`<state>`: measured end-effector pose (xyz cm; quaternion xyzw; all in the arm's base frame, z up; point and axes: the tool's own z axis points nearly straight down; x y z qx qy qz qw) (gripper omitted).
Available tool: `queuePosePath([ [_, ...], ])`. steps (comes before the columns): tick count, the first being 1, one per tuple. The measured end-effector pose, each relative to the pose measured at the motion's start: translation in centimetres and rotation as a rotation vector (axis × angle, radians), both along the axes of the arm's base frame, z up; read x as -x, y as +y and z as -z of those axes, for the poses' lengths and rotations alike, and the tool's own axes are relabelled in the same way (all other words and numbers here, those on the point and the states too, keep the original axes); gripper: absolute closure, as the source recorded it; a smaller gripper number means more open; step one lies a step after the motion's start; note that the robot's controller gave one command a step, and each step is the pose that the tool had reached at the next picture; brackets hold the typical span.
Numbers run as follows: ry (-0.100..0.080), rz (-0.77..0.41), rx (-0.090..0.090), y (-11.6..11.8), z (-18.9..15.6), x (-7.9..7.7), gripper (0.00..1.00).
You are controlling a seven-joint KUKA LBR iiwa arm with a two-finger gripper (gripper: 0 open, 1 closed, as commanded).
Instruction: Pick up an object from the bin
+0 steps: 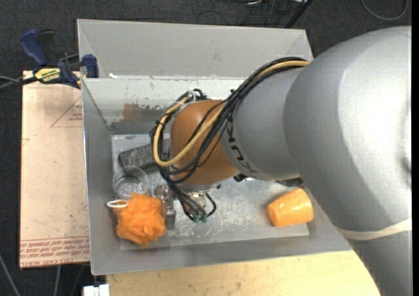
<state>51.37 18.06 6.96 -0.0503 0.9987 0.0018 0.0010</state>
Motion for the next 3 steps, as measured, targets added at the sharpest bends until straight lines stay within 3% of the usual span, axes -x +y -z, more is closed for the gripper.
queuePosePath([
  [1,0.006,0.053,0.001,-0.8,-4.6,-0.4,1.0],
  [2,0.002,0.067,0.0,-1.1,-6.1,-0.5,1.0],
  [3,-0.007,0.014,-0.001,0.3,-9.2,0.0,1.0],
])
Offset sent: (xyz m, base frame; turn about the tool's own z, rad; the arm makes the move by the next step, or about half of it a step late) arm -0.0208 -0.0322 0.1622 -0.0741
